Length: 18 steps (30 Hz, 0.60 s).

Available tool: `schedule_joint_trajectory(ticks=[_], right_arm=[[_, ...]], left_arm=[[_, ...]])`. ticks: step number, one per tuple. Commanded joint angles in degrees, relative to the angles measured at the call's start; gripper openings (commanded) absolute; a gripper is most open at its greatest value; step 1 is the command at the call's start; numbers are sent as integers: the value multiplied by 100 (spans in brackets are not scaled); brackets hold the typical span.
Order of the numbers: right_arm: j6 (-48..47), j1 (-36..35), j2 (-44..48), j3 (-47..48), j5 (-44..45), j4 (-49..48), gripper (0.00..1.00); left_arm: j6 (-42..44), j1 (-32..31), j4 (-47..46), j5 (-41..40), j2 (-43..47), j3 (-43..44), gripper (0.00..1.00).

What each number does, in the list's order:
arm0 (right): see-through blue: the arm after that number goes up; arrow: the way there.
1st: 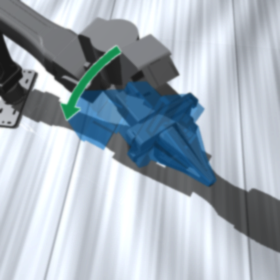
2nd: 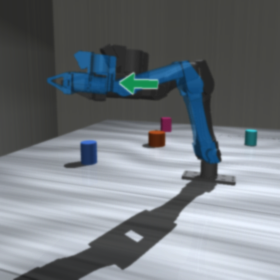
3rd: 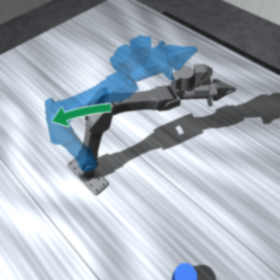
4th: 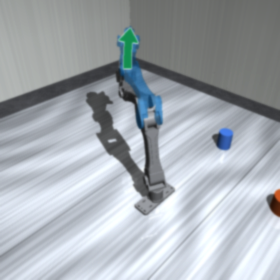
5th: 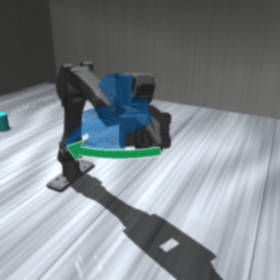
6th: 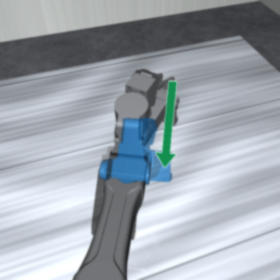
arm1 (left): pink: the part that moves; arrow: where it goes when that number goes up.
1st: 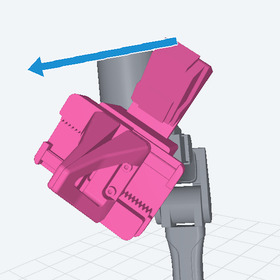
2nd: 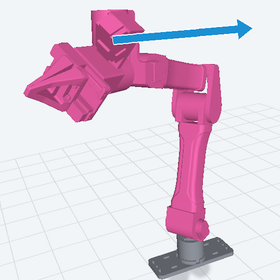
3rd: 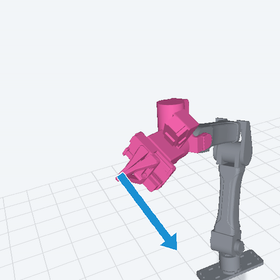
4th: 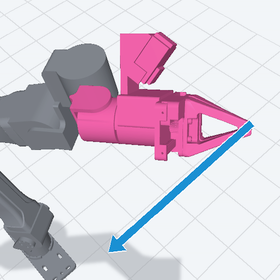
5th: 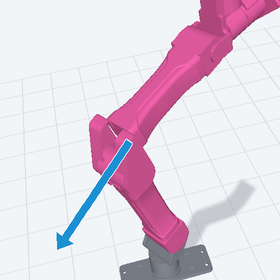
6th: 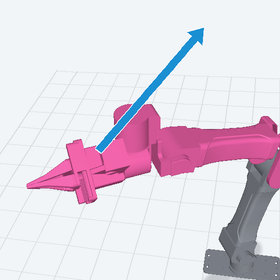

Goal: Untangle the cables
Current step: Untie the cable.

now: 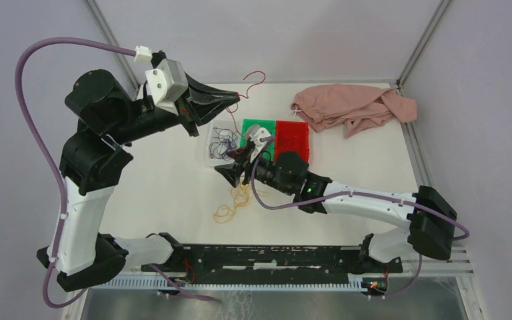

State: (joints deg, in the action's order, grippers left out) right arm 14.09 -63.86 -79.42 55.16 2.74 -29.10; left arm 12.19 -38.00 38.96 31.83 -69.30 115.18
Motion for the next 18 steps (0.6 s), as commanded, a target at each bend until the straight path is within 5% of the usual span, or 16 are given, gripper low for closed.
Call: schedule_joint_trajectory(ticks=[1,8,18], right_arm=[[242,11,-362,17,135,-460,61],[650,9,-1002,-404,302,-954,55],[1625,7,-1845,-1328,691,-2064,48]], left_arm=[[129,-13,-557,115,5,451,3],[262,-10,-994,-27,-38,929,3],[1641,-14,-2548,-952,249,922,3]])
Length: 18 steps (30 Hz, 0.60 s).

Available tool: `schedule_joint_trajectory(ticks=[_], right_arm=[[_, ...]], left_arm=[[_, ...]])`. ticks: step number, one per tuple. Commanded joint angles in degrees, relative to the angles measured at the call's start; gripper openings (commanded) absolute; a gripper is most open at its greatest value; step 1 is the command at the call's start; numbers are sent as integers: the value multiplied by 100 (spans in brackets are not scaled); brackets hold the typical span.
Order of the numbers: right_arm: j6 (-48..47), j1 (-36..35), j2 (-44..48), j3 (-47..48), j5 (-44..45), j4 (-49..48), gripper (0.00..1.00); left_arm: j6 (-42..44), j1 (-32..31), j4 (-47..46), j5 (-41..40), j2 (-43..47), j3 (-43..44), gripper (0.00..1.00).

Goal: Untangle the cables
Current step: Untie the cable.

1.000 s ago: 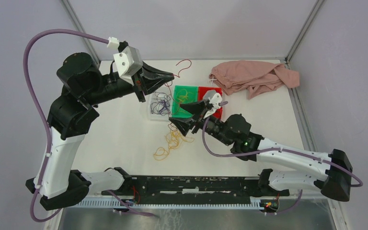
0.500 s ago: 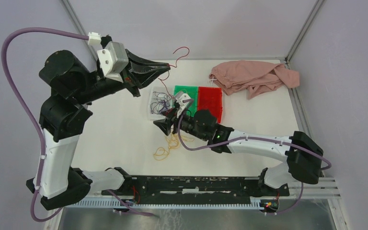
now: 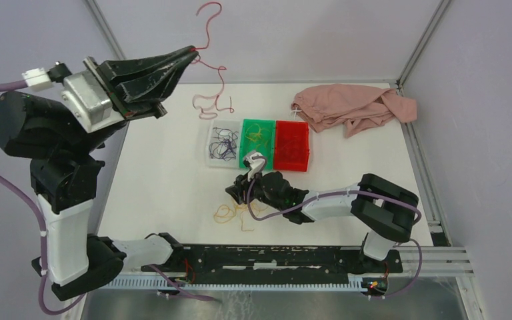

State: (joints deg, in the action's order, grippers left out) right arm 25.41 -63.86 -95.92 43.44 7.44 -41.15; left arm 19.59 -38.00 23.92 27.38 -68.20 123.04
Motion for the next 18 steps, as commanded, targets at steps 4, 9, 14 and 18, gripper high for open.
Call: schedule_joint_trajectory(ticks=[4,9,14,18], right_arm=[[645,1,-344,-266,174,-1060,47],[511,7,162,-269,238,-798,54],[212,8,1149,-107,437,-34,63],[14,10,1877,167,554,651,67]], left_arm=[[1212,-14,-1316,-597,174,154,3],[1183,-8,-1221,-514,261,-86,3],[972,-15,-1105,-319,437,-677,3],[682,-15,-997,-133,570,-1282,3]])
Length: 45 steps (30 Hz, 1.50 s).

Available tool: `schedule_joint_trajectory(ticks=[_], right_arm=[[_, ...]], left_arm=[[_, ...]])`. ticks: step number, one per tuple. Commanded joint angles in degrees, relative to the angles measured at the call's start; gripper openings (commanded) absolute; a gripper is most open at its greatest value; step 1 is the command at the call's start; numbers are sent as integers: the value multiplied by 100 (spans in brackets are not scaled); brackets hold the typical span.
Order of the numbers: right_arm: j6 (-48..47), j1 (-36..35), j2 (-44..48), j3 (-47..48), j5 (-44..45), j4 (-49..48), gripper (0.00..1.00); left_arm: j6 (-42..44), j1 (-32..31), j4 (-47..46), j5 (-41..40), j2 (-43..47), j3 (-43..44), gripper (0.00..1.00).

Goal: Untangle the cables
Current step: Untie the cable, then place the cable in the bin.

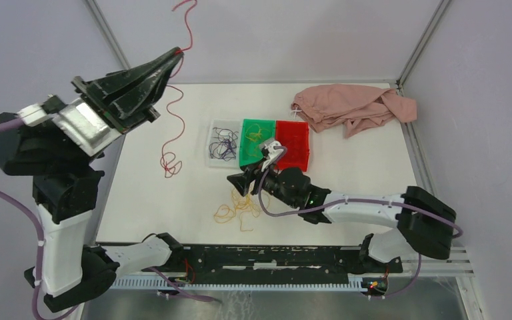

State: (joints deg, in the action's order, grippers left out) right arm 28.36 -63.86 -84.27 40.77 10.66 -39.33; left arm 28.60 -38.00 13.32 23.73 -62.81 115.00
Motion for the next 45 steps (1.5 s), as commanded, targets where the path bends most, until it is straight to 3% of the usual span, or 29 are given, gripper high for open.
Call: schedule_joint_trajectory(ticks=[1,7,11,18,22,33,45], right_arm=[[-297,19,843,504,243,553,67],[-341,30,1160,964,35,652,67],[-570,49,1390,971,416,882,66],[-1304,121,2299,648,3383,2594,64],[-1279,383,2784,292,4072,3171,66],[-465,1437,4082,-718,3969,3854,68],[-524,1677,4242,-849,3772,3866,68]], left_arm=[[-271,-12,118,301,60,-634,3],[-748,-11,210,616,124,-1528,3],[-991,-17,202,804,-13,-1869,3],[-1246,-49,-351,854,-572,-2378,3],[-1271,-72,-647,812,-1037,-2480,3],[-1466,-145,-1173,583,-2406,-2166,3],[-1679,-241,-972,490,-3124,-1410,3]])
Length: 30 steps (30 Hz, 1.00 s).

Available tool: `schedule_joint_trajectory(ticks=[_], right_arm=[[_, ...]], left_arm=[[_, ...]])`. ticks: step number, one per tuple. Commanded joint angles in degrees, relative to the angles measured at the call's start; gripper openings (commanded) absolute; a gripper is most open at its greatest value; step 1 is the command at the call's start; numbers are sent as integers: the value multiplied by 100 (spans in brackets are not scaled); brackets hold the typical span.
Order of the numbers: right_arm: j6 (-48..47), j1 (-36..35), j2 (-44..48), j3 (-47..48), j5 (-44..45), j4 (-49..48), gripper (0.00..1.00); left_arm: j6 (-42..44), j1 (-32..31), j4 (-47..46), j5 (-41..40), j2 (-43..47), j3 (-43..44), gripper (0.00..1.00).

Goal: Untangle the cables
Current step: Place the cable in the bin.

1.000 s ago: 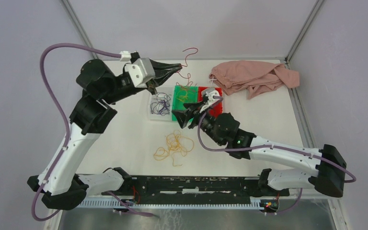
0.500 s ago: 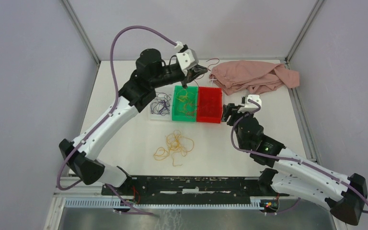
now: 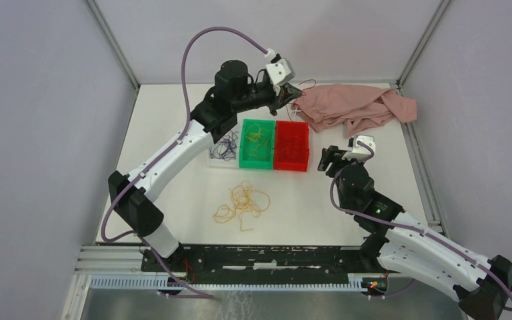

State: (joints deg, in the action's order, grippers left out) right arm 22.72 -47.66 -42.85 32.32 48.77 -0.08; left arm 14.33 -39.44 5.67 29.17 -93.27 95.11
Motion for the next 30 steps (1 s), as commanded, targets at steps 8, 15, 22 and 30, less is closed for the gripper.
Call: schedule_joint_trajectory(ticks=[8,15,22,30], right_arm=[[114,141,204,-12,-118,-18,69],[145,169,322,-40,-89,73,69],[136,210,460,-175,-28,68,69],[105,273,570,-258,-7,67,69]], left_arm=[[-91,-349,62,18,-108,1044,3],[106,-414,42,-104,-90,576,3],[286,-412,-159,-281,-340,302,3],[482,-411,-220,-520,-710,-73,3]])
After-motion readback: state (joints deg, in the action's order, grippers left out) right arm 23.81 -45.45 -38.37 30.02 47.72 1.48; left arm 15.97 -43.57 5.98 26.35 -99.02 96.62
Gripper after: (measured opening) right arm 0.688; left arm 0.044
